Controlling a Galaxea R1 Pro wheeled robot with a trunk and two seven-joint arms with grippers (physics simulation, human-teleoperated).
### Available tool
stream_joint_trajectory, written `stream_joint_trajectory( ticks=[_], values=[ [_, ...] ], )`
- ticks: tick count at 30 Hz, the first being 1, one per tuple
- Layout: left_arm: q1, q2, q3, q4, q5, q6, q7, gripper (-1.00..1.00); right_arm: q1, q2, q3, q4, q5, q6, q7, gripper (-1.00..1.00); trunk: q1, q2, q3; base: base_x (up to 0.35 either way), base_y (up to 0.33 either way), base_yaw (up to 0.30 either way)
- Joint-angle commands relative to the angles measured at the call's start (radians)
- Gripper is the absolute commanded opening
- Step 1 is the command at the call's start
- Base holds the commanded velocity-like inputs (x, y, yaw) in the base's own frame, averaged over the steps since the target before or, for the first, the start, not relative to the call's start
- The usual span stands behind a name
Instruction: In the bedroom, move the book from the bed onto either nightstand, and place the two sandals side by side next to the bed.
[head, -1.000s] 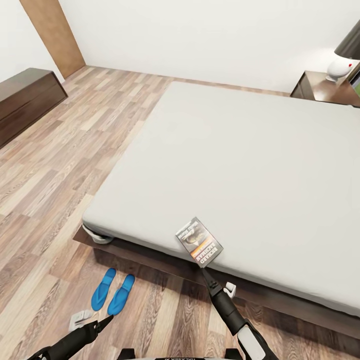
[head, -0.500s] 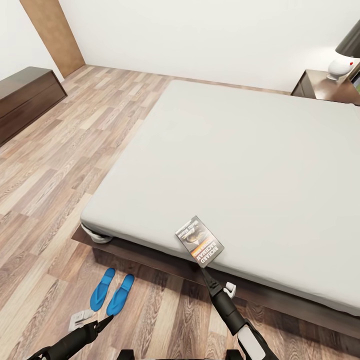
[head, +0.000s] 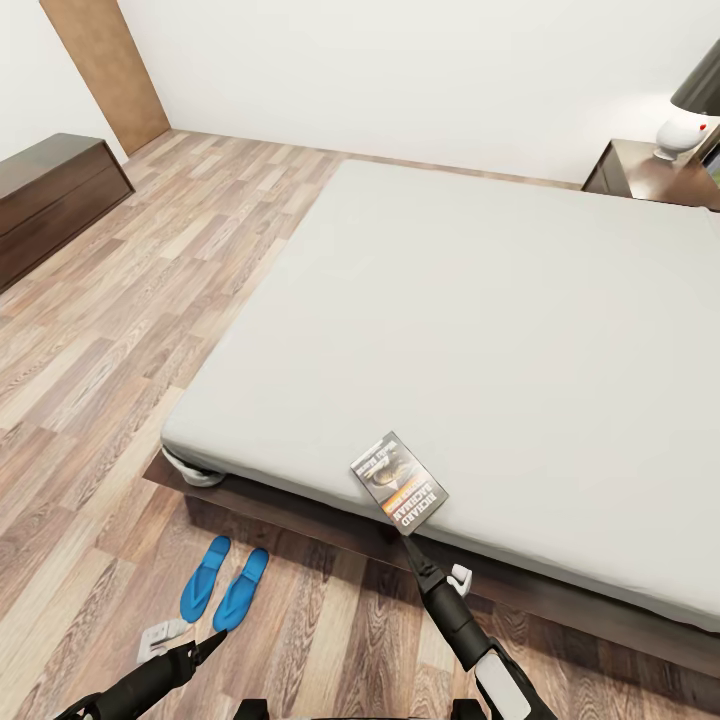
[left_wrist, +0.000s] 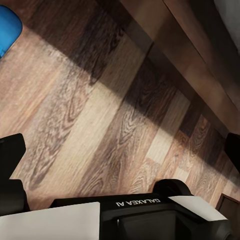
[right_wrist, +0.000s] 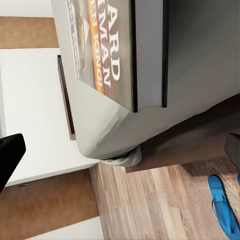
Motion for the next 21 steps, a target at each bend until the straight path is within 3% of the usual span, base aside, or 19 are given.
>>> stream_joint_trajectory(
  ticks=[1, 8, 17, 21],
  values=[
    [0.0, 0.0, 0.003, 0.001, 0.005, 0.008, -0.005, 1.0, 0.0, 0.001, -0.005, 0.0, -0.003, 0.011, 0.004, 1.0, 0.0, 0.0, 0.0, 0.0, 0.0, 0.0],
    [0.0, 0.0, 0.003, 0.001, 0.005, 0.009, -0.006, 1.0, 0.0, 0.001, -0.005, 0.0, -0.004, 0.011, 0.004, 1.0, 0.0, 0.0, 0.0, 0.0, 0.0, 0.0],
    [0.0, 0.0, 0.003, 0.001, 0.005, 0.009, -0.005, 1.0, 0.0, 0.001, -0.005, 0.0, -0.004, 0.011, 0.004, 1.0, 0.034, -0.063, -0.029, 0.0, 0.0, 0.0],
    [0.0, 0.0, 0.003, 0.001, 0.005, 0.008, -0.006, 1.0, 0.0, 0.001, -0.005, 0.0, -0.003, 0.011, 0.004, 1.0, 0.034, -0.063, -0.029, 0.0, 0.0, 0.0]
  ],
)
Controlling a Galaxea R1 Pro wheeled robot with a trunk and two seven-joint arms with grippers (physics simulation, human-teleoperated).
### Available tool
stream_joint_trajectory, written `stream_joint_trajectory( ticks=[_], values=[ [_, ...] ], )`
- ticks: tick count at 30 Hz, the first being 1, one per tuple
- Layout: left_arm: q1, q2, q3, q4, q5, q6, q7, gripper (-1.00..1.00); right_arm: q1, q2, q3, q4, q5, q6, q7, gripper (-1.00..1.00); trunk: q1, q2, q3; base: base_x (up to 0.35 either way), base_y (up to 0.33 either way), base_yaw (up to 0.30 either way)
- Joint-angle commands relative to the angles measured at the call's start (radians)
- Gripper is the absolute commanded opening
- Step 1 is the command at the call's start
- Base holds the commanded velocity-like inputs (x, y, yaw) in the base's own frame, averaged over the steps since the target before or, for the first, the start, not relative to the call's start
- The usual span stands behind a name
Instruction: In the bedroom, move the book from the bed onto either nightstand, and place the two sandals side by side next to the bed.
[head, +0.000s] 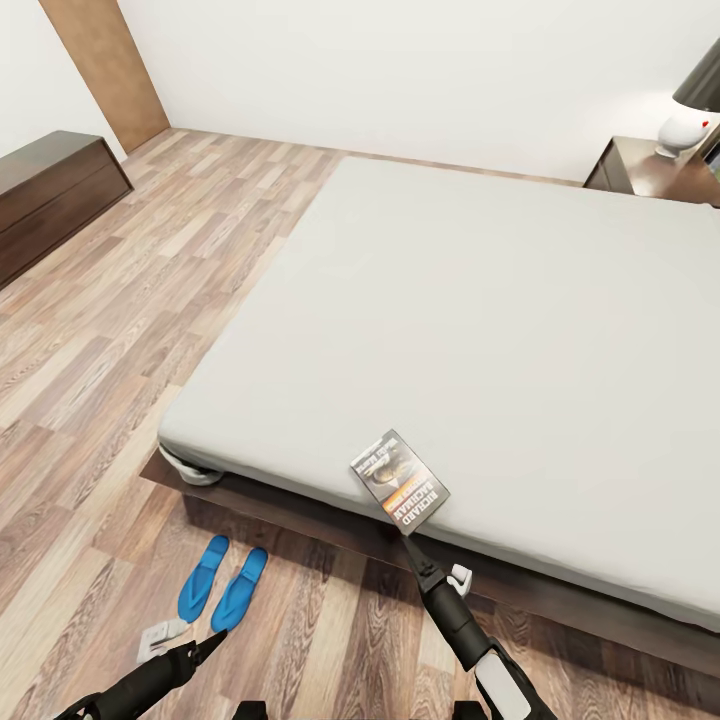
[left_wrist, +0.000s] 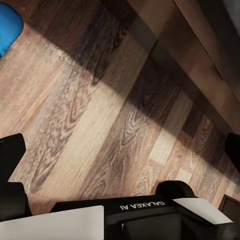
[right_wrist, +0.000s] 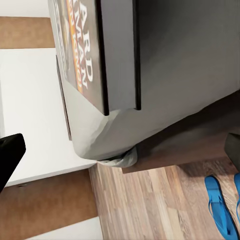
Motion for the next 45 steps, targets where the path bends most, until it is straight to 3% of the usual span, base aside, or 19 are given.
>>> stream_joint_trajectory(
  ticks=[1, 45],
  values=[
    [0.0, 0.0, 0.003, 0.001, 0.005, 0.008, -0.005, 1.0, 0.0, 0.001, -0.005, 0.0, -0.003, 0.01, 0.004, 1.0, 0.0, 0.0, 0.0, 0.0, 0.0, 0.0],
    [0.0, -0.001, 0.003, 0.001, 0.005, 0.008, -0.002, 1.0, 0.0, 0.001, -0.005, 0.0, -0.004, 0.01, 0.005, 1.0, 0.0, 0.0, 0.0, 0.025, -0.004, 0.0]
  ],
)
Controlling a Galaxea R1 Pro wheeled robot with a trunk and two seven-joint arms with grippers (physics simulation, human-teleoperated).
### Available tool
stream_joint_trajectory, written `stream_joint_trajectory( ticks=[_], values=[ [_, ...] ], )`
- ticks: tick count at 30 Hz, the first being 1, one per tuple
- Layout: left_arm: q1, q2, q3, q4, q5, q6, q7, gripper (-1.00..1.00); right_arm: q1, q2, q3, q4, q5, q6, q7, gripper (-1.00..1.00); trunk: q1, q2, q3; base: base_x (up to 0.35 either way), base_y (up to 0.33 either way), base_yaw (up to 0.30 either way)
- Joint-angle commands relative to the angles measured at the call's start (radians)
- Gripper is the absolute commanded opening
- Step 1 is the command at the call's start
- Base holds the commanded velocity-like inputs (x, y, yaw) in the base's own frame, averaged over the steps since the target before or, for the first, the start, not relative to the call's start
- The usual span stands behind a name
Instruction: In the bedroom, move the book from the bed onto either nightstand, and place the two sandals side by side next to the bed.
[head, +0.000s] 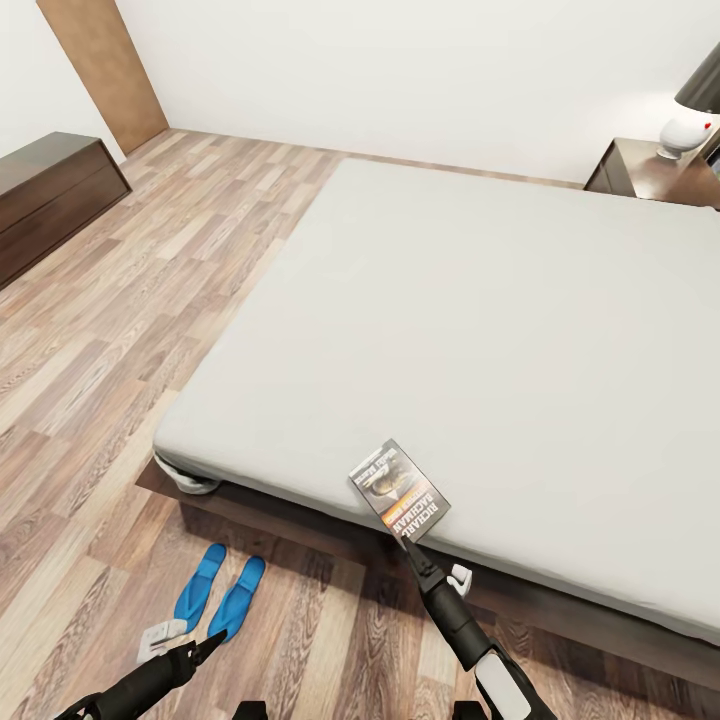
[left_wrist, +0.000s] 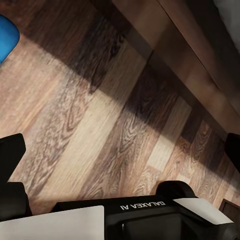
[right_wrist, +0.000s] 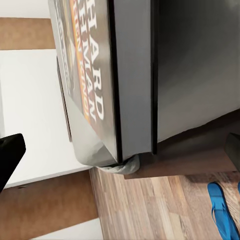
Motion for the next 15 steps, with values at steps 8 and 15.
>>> stream_joint_trajectory(
  ticks=[8, 15],
  values=[
    [0.0, -0.004, 0.003, 0.001, 0.005, 0.008, -0.005, 1.0, 0.0, 0.001, -0.005, 0.0, -0.004, 0.01, 0.004, 1.0, 0.0, 0.0, 0.0, 0.0, 0.0, 0.0],
    [0.0, -0.008, 0.003, 0.001, 0.005, 0.008, -0.005, 1.0, 0.0, 0.001, -0.008, 0.0, -0.005, 0.012, 0.004, 1.0, 0.0, 0.0, 0.0, 0.0, 0.0, 0.0]
  ],
)
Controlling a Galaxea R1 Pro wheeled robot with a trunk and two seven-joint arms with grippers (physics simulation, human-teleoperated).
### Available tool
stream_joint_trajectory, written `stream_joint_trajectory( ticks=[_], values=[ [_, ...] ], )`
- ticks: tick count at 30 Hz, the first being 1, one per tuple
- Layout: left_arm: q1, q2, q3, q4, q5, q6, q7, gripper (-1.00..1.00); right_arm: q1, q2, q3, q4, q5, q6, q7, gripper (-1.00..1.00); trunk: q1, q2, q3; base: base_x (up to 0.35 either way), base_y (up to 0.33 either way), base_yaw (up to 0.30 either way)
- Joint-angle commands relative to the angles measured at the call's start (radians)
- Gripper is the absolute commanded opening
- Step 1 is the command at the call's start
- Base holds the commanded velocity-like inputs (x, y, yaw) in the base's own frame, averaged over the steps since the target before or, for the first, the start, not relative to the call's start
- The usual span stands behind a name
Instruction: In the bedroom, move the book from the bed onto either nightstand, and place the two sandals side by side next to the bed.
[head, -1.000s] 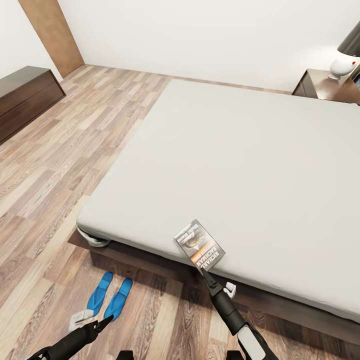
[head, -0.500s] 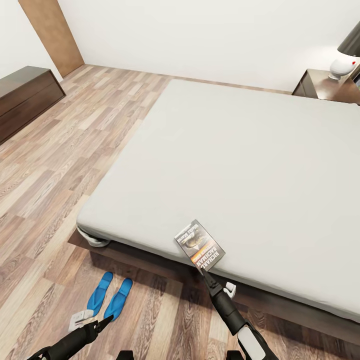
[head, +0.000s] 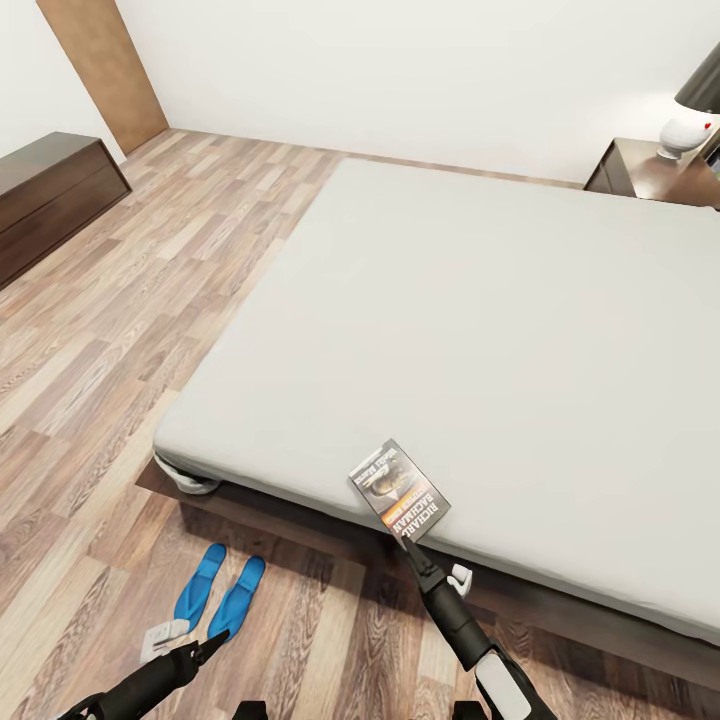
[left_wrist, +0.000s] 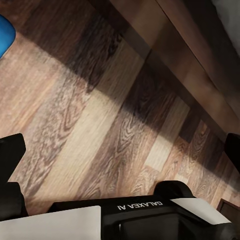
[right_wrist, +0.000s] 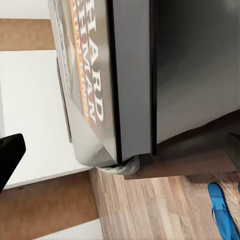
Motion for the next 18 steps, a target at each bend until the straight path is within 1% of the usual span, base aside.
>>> stream_joint_trajectory(
  ticks=[1, 15, 16, 18],
  values=[
    [0.0, 0.0, 0.003, 0.001, 0.005, 0.008, -0.005, 1.0, 0.0, 0.001, -0.005, 0.0, -0.003, 0.011, 0.004, 1.0, 0.0, 0.0, 0.0, 0.0, 0.0, 0.0],
    [0.0, 0.0, 0.003, 0.001, 0.005, 0.008, -0.003, 1.0, 0.0, 0.001, -0.005, 0.0, -0.003, 0.011, 0.003, 1.0, 0.0, 0.0, 0.0, 0.0, 0.0, 0.0],
    [0.0, 0.0, 0.003, 0.001, 0.005, 0.008, -0.003, 1.0, 0.0, 0.001, -0.005, 0.0, -0.003, 0.011, 0.003, -1.0, 0.0, 0.0, 0.0, 0.0, 0.0, 0.0],
    [0.0, 0.0, 0.003, 0.001, 0.005, 0.008, -0.004, 1.0, 0.0, 0.001, -0.005, 0.0, -0.003, 0.011, 0.003, -1.0, 0.0, 0.0, 0.0, 0.0, 0.0, 0.0]
  ],
)
